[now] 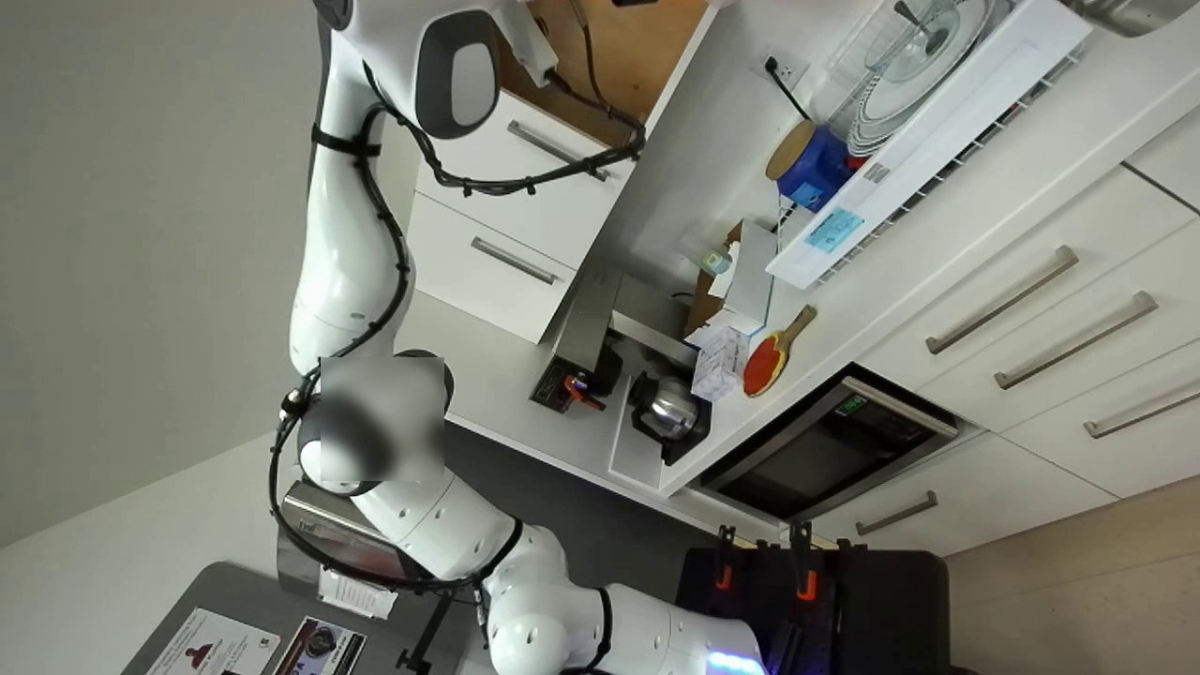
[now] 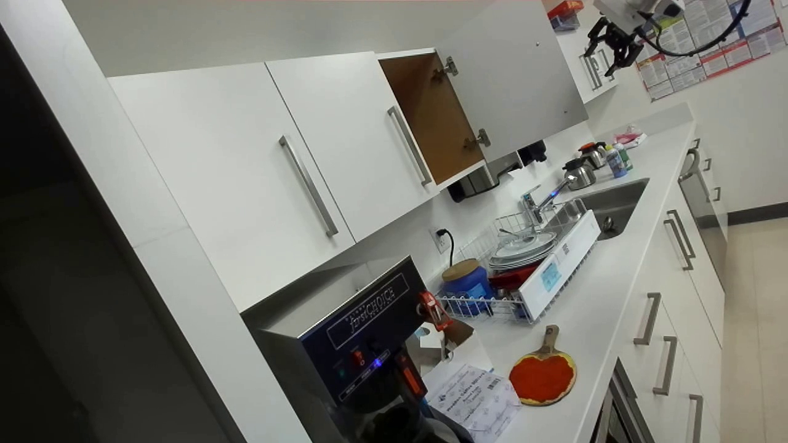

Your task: Close the open upper cabinet door

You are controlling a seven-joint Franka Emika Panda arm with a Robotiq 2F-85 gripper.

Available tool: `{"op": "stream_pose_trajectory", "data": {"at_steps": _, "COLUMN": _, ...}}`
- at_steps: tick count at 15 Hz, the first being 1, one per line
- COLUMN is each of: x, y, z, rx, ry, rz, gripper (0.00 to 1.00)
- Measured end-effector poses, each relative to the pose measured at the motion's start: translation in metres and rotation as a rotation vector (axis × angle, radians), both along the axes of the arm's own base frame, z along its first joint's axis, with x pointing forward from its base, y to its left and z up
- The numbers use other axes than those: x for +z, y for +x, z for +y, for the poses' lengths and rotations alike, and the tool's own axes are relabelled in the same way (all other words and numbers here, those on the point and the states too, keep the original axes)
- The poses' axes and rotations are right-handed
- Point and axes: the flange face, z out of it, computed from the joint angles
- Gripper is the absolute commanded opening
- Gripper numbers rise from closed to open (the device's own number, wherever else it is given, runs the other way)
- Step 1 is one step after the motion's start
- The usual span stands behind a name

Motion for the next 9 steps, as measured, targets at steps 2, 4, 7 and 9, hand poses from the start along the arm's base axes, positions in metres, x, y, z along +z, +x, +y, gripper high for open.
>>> {"op": "stream_pose_trajectory", "data": {"at_steps": 2, "x": -0.004, "y": 0.008, "z": -0.004, "rx": 0.007, "ry": 0.005, "rz": -0.006, "gripper": 1.0}}
{"op": "stream_pose_trajectory", "data": {"at_steps": 4, "x": -0.007, "y": 0.018, "z": -0.004, "rx": 0.015, "ry": 0.01, "rz": -0.006, "gripper": 1.0}}
{"op": "stream_pose_trajectory", "data": {"at_steps": 7, "x": -0.008, "y": 0.032, "z": 0.0, "rx": 0.03, "ry": 0.022, "rz": -0.011, "gripper": 1.0}}
{"op": "stream_pose_trajectory", "data": {"at_steps": 9, "x": -0.008, "y": 0.041, "z": 0.003, "rx": 0.037, "ry": 0.034, "rz": -0.015, "gripper": 1.0}}
